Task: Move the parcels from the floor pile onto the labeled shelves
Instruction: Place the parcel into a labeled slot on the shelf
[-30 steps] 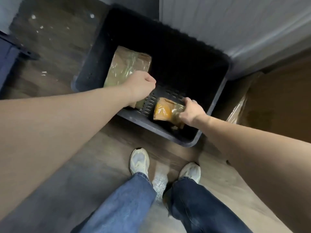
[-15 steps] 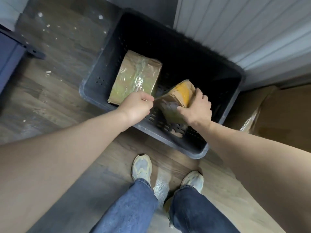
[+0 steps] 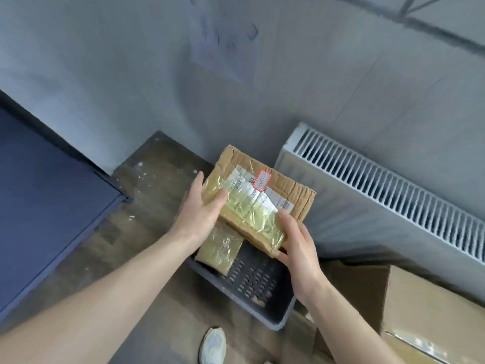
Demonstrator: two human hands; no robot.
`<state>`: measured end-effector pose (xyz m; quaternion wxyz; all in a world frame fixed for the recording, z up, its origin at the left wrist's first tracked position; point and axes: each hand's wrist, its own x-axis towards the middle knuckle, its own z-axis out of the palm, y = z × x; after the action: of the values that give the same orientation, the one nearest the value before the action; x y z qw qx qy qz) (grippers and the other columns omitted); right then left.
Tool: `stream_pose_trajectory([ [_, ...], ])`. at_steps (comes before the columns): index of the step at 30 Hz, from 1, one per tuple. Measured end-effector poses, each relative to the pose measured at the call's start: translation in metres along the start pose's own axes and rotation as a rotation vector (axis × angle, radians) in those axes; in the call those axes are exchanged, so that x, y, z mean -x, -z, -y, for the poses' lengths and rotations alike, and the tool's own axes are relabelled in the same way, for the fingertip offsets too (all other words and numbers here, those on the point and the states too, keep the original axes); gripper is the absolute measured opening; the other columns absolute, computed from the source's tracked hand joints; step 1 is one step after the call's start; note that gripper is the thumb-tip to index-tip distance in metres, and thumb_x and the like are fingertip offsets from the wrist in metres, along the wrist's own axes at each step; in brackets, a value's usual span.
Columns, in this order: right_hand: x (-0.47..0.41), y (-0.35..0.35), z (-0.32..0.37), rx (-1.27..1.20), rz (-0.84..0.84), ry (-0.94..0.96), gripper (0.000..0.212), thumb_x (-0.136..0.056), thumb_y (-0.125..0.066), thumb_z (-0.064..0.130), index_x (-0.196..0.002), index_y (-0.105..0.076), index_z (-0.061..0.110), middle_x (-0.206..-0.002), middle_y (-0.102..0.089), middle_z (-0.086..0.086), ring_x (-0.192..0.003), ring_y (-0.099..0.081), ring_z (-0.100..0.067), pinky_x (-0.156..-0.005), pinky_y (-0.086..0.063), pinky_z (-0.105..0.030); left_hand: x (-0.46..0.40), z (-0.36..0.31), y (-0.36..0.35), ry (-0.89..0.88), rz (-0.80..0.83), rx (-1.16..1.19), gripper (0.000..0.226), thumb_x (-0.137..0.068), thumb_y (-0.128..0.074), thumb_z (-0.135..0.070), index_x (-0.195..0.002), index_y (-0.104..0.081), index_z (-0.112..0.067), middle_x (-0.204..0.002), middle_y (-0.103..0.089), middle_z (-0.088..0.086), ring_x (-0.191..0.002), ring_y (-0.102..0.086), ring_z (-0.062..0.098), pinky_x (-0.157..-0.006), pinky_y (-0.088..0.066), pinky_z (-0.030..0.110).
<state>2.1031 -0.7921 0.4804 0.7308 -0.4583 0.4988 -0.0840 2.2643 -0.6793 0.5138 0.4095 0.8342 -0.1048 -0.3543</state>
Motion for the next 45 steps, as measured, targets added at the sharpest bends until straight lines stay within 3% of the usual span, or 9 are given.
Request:
stream_pose_trajectory([
  [6, 0.101, -0.031, 0.102, -0.006, 0.157, 0.227, 0.044, -0.093, -0.059, 0.05, -0.134, -0.056, 0.035, -0.118, -0.074, 0.014, -0.102, -0.074, -0.007, -0.076, -0.056, -0.027, 0.083, -0.097, 0.086, -0.238, -0.173, 0.099, 0.032, -0.1, -0.055, -0.031, -0.131, -0.058, -0.024, -0.111, -0.066, -0.022, -0.089, -0.056, -0.024, -0.069, -0.039, -0.005],
  [12, 0.195, -0.035, 0.167, 0.072, 0.425, 0.409, 0.077, -0.076, -0.069, 0.07, -0.142, -0.033, 0.056, -0.12, -0.071, 0.023, -0.112, -0.07, -0.01, -0.095, -0.055, -0.041, 0.189, -0.17, 0.15, -0.365, -0.396, -0.007, 0.028, -0.099, -0.054, -0.037, -0.127, -0.059, -0.034, -0.106, -0.066, -0.028, -0.093, -0.057, -0.02, -0.071, -0.039, 0.001],
  [16, 0.244, -0.027, 0.186, 0.046, 0.559, 0.394, 0.1, -0.069, -0.076, 0.073, -0.152, -0.028, 0.046, -0.134, -0.067, 0.011, -0.121, -0.067, -0.02, -0.108, -0.047, -0.052, 0.269, -0.196, 0.187, -0.42, -0.518, -0.088, 0.036, -0.096, -0.056, -0.043, -0.132, -0.057, -0.04, -0.113, -0.069, -0.021, -0.103, -0.062, 0.002, -0.087, -0.048, 0.026],
  [21, 0.308, -0.037, 0.204, 0.118, 0.694, 0.503, 0.061, -0.083, -0.074, 0.054, -0.136, -0.05, 0.038, -0.122, -0.072, 0.009, -0.116, -0.068, -0.014, -0.108, -0.048, -0.047, 0.366, -0.204, 0.217, -0.448, -0.698, -0.098, 0.035, -0.094, -0.061, -0.042, -0.129, -0.06, -0.042, -0.109, -0.069, -0.026, -0.102, -0.061, -0.007, -0.091, -0.051, 0.027],
  [27, 0.381, -0.062, 0.213, 0.195, 0.936, 0.695, 0.076, -0.073, -0.073, 0.049, -0.142, -0.045, 0.039, -0.133, -0.066, 0.007, -0.123, -0.063, -0.013, -0.1, -0.051, -0.035, 0.472, -0.207, 0.258, -0.421, -0.816, -0.085, 0.035, -0.09, -0.065, -0.046, -0.124, -0.057, -0.047, -0.1, -0.061, -0.022, -0.082, -0.057, -0.009, -0.072, -0.041, 0.018],
  [33, 0.471, -0.116, 0.181, 0.113, 1.128, 0.774, 0.074, -0.084, -0.065, 0.032, -0.151, -0.036, 0.042, -0.138, -0.061, 0.023, -0.127, -0.057, 0.004, -0.095, -0.047, -0.008, 0.553, -0.179, 0.266, -0.551, -1.011, 0.274, 0.076, -0.091, -0.058, -0.052, -0.154, -0.017, -0.044, -0.136, -0.029, -0.044, -0.123, -0.032, -0.024, -0.101, -0.026, 0.012],
  [36, 0.512, -0.145, 0.155, 0.089, 1.205, 0.706, 0.076, -0.082, -0.069, 0.045, -0.15, -0.035, 0.049, -0.141, -0.058, 0.025, -0.129, -0.055, 0.003, -0.104, -0.049, -0.019, 0.593, -0.152, 0.268, -0.583, -1.078, 0.478, 0.077, -0.092, -0.054, -0.048, -0.152, -0.007, -0.052, -0.133, -0.026, -0.051, -0.103, -0.029, -0.041, -0.099, -0.027, 0.005],
  [39, 0.548, -0.173, 0.127, 0.088, 1.263, 0.643, 0.074, -0.077, -0.069, 0.056, -0.147, -0.046, 0.046, -0.141, -0.061, 0.017, -0.132, -0.056, -0.007, -0.117, -0.04, -0.042, 0.632, -0.122, 0.276, -0.553, -1.126, 0.562, 0.062, -0.097, -0.051, -0.044, -0.146, -0.018, -0.061, -0.143, -0.03, -0.042, -0.115, -0.034, -0.032, -0.11, -0.029, 0.013],
  [45, 0.611, -0.214, 0.083, 0.14, 1.386, 0.596, 0.061, -0.085, -0.074, 0.048, -0.141, -0.05, 0.046, -0.137, -0.064, 0.017, -0.127, -0.059, -0.003, -0.113, -0.043, -0.038, 0.695, -0.051, 0.29, -0.462, -1.207, 0.637, 0.071, -0.094, -0.063, -0.028, -0.137, -0.027, -0.071, -0.13, -0.056, -0.036, -0.119, -0.057, -0.006, -0.107, -0.044, 0.037],
])
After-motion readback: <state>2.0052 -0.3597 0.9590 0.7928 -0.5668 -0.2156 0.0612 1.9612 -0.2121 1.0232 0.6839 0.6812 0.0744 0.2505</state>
